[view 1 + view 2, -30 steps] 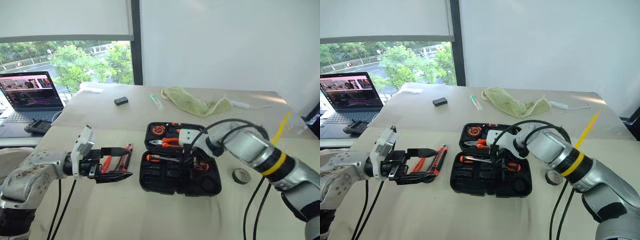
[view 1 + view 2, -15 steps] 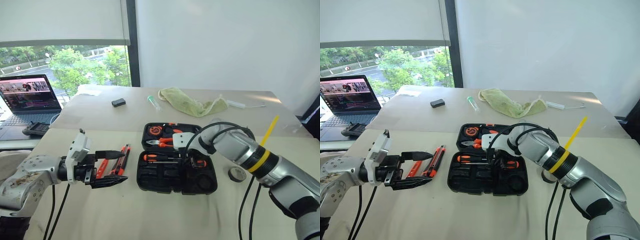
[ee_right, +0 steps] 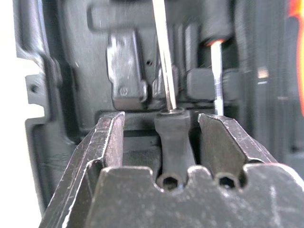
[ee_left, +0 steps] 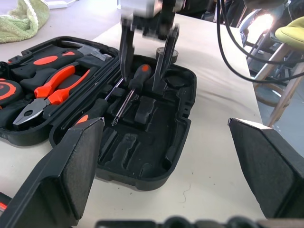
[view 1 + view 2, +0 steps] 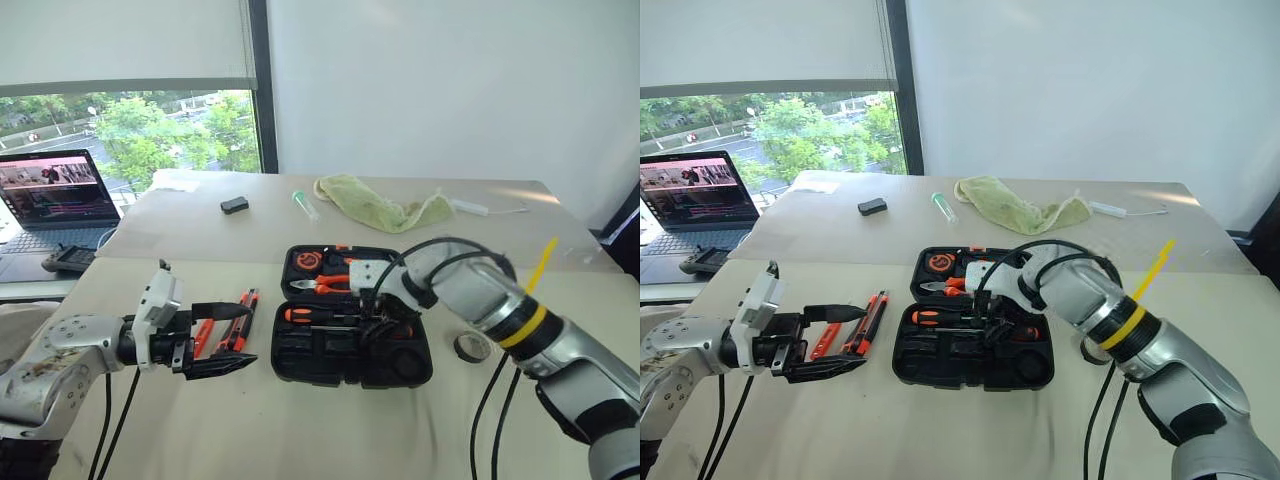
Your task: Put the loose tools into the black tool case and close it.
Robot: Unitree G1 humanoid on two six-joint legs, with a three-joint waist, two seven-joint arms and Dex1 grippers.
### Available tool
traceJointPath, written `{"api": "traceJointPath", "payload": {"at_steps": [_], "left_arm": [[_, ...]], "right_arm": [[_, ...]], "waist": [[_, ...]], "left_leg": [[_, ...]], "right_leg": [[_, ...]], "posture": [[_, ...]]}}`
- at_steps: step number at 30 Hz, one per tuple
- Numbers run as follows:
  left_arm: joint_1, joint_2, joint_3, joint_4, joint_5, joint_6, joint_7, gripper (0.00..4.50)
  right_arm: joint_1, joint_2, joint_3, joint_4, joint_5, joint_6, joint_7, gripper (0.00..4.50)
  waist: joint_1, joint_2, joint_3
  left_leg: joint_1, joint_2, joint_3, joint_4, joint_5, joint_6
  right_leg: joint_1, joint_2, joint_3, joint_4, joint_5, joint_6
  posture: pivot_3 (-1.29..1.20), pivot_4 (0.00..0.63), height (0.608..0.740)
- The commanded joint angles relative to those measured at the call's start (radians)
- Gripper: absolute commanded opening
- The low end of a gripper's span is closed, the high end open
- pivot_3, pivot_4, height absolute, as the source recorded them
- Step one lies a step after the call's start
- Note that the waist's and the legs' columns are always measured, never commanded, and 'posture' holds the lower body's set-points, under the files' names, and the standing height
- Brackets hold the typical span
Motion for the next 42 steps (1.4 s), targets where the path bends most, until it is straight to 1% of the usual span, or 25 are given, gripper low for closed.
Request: {"api": "traceJointPath", "payload": {"at_steps": [1,4,6,8,9,10,11,14,15,17,20,29,35,42], "left_arm": [[-0.023,-0.013,-0.008,-0.011,-0.005,-0.019,0.002,4.5],[-0.026,-0.021,-0.012,-0.012,-0.002,-0.018,0.005,4.5],[-0.025,-0.022,-0.011,-0.011,-0.001,-0.019,0.003,4.5],[-0.029,-0.026,-0.013,-0.012,-0.002,-0.013,0.006,4.5],[-0.031,-0.027,-0.015,-0.012,-0.003,-0.011,0.006,4.5],[-0.032,-0.026,-0.018,-0.012,-0.005,-0.007,0.005,4.5],[-0.034,-0.025,-0.022,-0.011,-0.005,-0.006,0.002,4.5],[-0.044,-0.02,-0.029,-0.006,-0.005,-0.003,-0.006,4.5],[-0.05,-0.019,-0.03,-0.004,-0.005,-0.001,-0.007,4.5],[-0.058,-0.015,-0.03,-0.003,-0.005,0.003,-0.009,4.5],[-0.052,-0.009,-0.023,-0.01,-0.009,0.008,-0.011,4.5],[-0.021,0.002,-0.001,-0.04,-0.021,0.021,-0.001,4.5],[-0.006,0.006,0.009,-0.056,-0.025,0.03,0.007,4.5],[0.011,0.005,0.016,-0.074,-0.032,0.034,0.02,4.5]], "right_arm": [[0.037,0.005,-0.175,-0.123,0.071,0.101,-0.075,2.98],[0.118,0.018,-0.308,-0.201,0.114,0.166,-0.16,2.28],[0.178,0.013,-0.356,-0.255,0.133,0.2,-0.203,1.55],[0.286,-0.021,-0.381,-0.33,0.139,0.201,-0.241,0.92],[0.327,-0.037,-0.384,-0.359,0.14,0.197,-0.256,0.48],[0.355,-0.052,-0.373,-0.376,0.134,0.187,-0.271,0.19],[0.368,-0.068,-0.344,-0.374,0.117,0.167,-0.282,0.09],[0.368,-0.075,-0.302,-0.34,0.115,0.141,-0.297,0.09],[0.361,-0.072,-0.294,-0.325,0.121,0.133,-0.299,0.49],[0.342,-0.067,-0.27,-0.285,0.104,0.103,-0.317,0.75],[0.32,-0.049,-0.252,-0.252,0.092,0.091,-0.348,1.77],[0.279,-0.013,-0.205,-0.19,0.088,0.061,-0.361,1.77],[0.266,-0.016,-0.15,-0.153,0.072,0.024,-0.327,1.77],[0.246,0.0,-0.127,-0.077,0.047,-0.027,-0.317,1.77]], "waist": [[0.0,0.0,0.0],[0.004,0.0,0.0],[0.007,0.0,0.0],[0.01,0.0,0.0],[0.011,0.0,0.0],[0.012,0.0,0.0],[0.012,0.0,0.0],[0.004,0.0,0.0],[0.001,0.0,0.0],[-0.003,-0.001,0.0],[-0.006,-0.001,0.0],[-0.003,-0.001,0.0],[-0.005,-0.001,0.0],[-0.005,-0.001,0.0]], "left_leg": [[0.0,0.0,0.0,0.0,0.0,0.0],[0.0,0.0,0.0,0.0,0.0,0.0],[0.0,0.0,0.0,0.0,0.0,0.0],[0.0,0.0,0.0,0.0,0.0,0.0],[0.0,0.0,-0.001,0.0,0.0,0.0],[0.0,0.0,-0.001,0.0,0.0,0.0],[0.0,0.0,0.0,0.0,-0.001,0.001],[0.001,-0.001,0.0,0.0,0.0,0.001],[0.001,0.0,0.001,0.0,0.0,0.001],[0.002,0.0,0.0,0.0,0.0,0.0],[0.004,0.0,0.0,0.0,0.0,0.0],[0.002,0.0,0.0,0.0,0.0,0.001],[0.002,0.0,0.0,0.0,0.0,0.001],[0.002,0.0,0.0,0.0,0.0,0.001]], "right_leg": [[0.0,0.0,0.0,0.0,0.0,0.0],[0.001,0.0,0.0,0.0,0.0,0.0],[0.001,-0.001,0.0,0.0,0.0,0.0],[0.001,-0.001,0.0,0.0,0.0,0.0],[0.001,-0.001,-0.001,0.0,0.0,0.0],[0.001,-0.001,-0.001,-0.001,0.0,0.0],[0.001,-0.001,0.0,-0.001,0.0,0.0],[0.001,-0.001,0.001,-0.001,0.0,0.0],[0.001,-0.001,0.001,-0.001,0.0,0.0],[0.001,0.0,0.001,0.0,0.0,-0.001],[0.002,0.001,0.001,0.0,0.0,-0.001],[0.002,0.0,0.001,-0.001,0.0,-0.001],[0.002,0.0,0.001,-0.001,0.0,-0.001],[0.002,0.0,0.001,-0.001,0.0,-0.001]], "posture": [[0.0,0.15,0.74],[0.0,0.15,0.74],[0.0,0.15,0.74],[0.0,0.15,0.74],[0.0,0.15,0.74],[0.0,0.15,0.74],[0.0,0.15,0.74],[0.0,0.15,0.74],[0.0,0.15,0.74],[0.0,0.15,0.74],[0.0,0.15,0.74],[0.0,0.15,0.74],[0.0,0.15,0.74],[0.0,0.15,0.74]]}}
